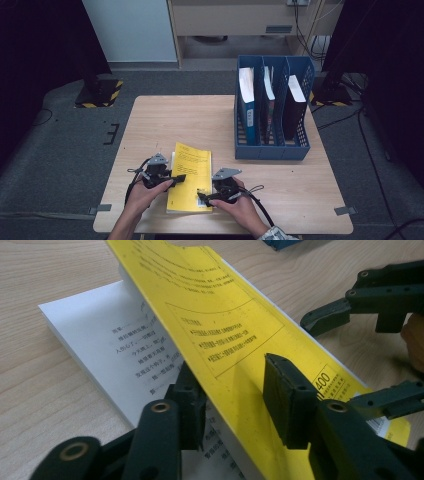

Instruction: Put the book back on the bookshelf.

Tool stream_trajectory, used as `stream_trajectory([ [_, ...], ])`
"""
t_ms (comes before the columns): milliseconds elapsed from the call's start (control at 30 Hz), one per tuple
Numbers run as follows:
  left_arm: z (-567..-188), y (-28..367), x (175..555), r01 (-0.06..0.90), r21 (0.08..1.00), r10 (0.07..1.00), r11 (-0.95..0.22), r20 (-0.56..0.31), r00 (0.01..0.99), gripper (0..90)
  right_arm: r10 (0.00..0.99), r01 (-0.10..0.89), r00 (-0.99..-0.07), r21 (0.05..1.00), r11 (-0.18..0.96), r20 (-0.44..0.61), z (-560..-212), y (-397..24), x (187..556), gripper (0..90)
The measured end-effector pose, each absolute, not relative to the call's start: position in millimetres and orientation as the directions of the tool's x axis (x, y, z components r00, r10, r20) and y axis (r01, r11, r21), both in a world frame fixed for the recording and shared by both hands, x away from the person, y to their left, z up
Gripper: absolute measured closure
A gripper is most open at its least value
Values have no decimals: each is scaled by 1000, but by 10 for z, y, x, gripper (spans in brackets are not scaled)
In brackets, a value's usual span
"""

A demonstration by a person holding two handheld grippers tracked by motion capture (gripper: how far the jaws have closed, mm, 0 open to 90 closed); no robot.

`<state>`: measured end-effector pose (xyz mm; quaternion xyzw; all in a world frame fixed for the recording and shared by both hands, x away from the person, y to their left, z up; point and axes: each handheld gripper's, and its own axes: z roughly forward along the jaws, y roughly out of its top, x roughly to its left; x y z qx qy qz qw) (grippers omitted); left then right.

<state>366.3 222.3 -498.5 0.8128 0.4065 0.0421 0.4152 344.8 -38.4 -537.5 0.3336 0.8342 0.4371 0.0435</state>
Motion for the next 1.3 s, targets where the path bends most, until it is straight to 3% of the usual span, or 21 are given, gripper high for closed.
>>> stream_trajectory([
  [267,-4972,2229,3667,624,706,695,-334,-262,669,651,595,517,-774,758,396,217,-5375,-382,3447,191],
  [533,-4999,2122,3729,628,707,691,-325,-276,668,386,595,521,-773,757,395,222,-5374,-384,3447,191],
  [700,-5028,2055,3767,616,704,687,-354,-252,682,342,595,521,-773,757,395,221,-5374,-384,3447,191],
  [767,-5038,2020,3776,612,692,696,-383,-220,684,365,595,518,-774,758,396,218,-5374,-383,3447,191],
  [833,-5027,2016,3770,598,689,704,-409,-178,687,467,596,518,-773,758,396,216,-5375,-382,3446,191],
  [933,-5018,2056,3764,608,682,695,-406,-201,691,539,594,517,-775,757,399,216,-5373,-382,3450,187],
  [1133,-5027,2094,3751,618,672,679,-407,-230,697,559,591,514,-780,750,417,206,-5366,-359,3473,152],
  [1300,-4992,2126,3746,612,698,673,-373,-250,696,713,585,511,-785,747,426,204,-5363,-352,3485,138],
])
